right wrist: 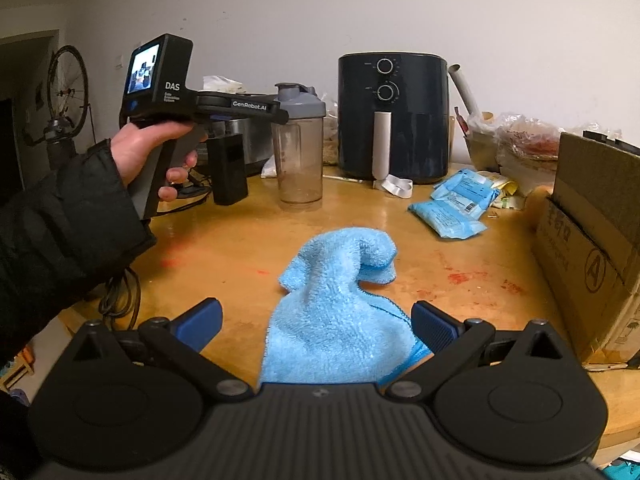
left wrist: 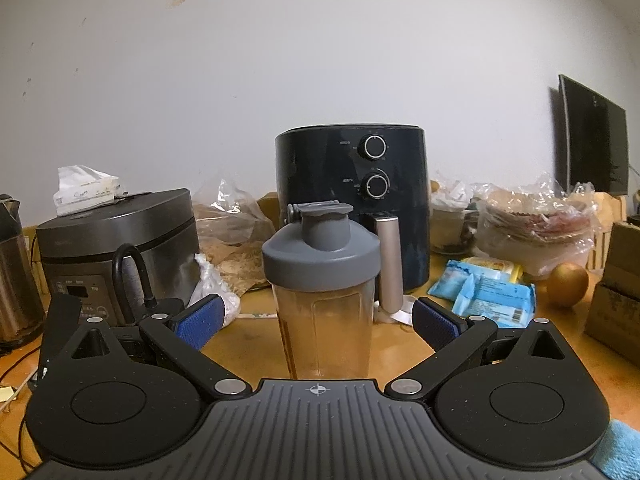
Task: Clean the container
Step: 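Close the left tool on the grey lid and lift the shaker bottle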
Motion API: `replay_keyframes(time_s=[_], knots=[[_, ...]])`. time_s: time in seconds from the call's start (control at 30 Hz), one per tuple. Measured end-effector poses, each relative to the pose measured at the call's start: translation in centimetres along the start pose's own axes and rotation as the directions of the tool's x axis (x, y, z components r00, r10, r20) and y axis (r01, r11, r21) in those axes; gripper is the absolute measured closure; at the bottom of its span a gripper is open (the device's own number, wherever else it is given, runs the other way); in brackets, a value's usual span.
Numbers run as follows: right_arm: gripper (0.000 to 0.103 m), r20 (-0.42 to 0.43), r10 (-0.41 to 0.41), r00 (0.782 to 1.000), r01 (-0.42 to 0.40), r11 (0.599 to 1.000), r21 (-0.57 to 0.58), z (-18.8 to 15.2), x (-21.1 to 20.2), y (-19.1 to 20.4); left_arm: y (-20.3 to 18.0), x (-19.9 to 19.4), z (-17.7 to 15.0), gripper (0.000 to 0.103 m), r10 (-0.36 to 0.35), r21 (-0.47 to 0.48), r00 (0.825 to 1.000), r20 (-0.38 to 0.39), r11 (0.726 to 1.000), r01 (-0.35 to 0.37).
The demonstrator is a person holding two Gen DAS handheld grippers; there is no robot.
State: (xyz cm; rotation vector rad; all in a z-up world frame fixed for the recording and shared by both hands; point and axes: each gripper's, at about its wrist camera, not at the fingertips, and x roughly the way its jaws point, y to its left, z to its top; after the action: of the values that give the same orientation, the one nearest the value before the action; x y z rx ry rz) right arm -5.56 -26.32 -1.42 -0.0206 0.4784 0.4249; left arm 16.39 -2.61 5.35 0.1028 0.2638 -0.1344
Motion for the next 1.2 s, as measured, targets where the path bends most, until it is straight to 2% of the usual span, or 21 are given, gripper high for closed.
replay_keyframes(time_s=[0.6, 1.2], knots=[[0.000, -0.012, -0.003, 1.000, 0.003, 1.000, -0.025, 0.2, 0.9, 0.8, 0.3, 2.8, 0.8, 0.000, -0.035, -0.019, 0.999, 0.037, 0.999, 0.036], [0.000, 0.026, -0.026, 0.999, 0.027, 0.999, -0.030, -0.4, -1.3, 0.9, 0.2, 4.1, 1.0, 0.000, -0.050, -0.046, 0.998, 0.031, 0.998, 0.051]])
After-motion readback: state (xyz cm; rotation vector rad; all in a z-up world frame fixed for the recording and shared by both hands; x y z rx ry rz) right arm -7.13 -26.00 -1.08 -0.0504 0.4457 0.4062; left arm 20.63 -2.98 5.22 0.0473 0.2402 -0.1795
